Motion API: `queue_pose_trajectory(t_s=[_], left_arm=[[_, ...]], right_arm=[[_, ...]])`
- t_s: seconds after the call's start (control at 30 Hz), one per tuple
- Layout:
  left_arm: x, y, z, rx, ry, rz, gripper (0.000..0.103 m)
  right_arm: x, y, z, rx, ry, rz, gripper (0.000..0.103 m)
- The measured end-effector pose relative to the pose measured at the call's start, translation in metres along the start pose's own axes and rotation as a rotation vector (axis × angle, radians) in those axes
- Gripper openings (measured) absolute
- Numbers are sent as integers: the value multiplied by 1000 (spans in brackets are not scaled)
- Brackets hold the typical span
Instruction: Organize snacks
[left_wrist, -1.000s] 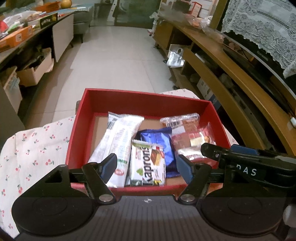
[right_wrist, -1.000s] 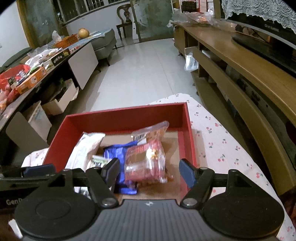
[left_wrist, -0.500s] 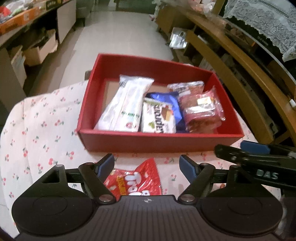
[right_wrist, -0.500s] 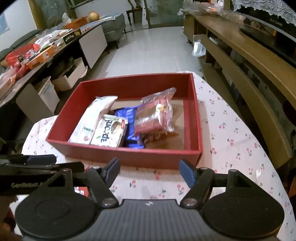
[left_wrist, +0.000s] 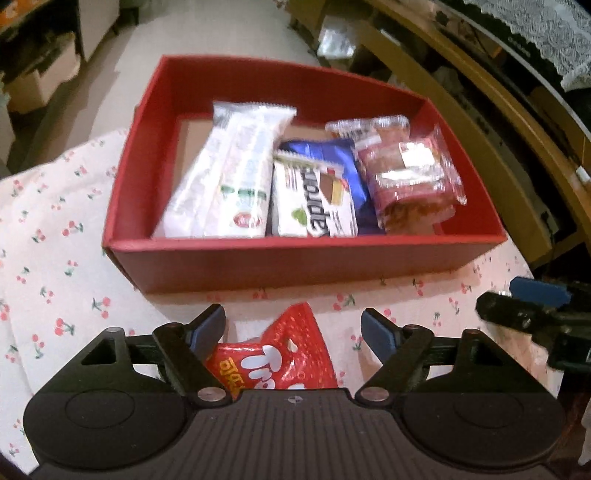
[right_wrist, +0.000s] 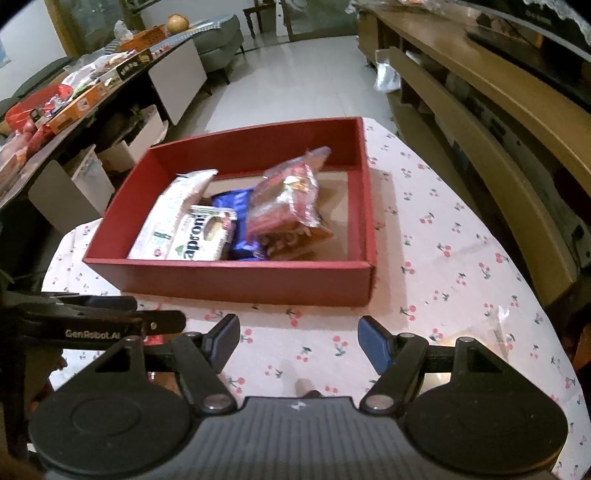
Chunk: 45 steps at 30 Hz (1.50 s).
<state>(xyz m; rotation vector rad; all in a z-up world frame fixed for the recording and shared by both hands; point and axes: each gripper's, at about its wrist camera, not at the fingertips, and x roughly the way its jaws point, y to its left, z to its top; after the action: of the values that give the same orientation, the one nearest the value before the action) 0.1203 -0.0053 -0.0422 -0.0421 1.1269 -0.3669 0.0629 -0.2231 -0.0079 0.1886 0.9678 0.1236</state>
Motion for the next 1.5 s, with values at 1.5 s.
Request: queue_pose_trajectory(t_s=[1.5], left_arm=[[-30,26,-57,3,29,128,61]], right_arm=[[-8,-36,-32,-2,82,14,83]])
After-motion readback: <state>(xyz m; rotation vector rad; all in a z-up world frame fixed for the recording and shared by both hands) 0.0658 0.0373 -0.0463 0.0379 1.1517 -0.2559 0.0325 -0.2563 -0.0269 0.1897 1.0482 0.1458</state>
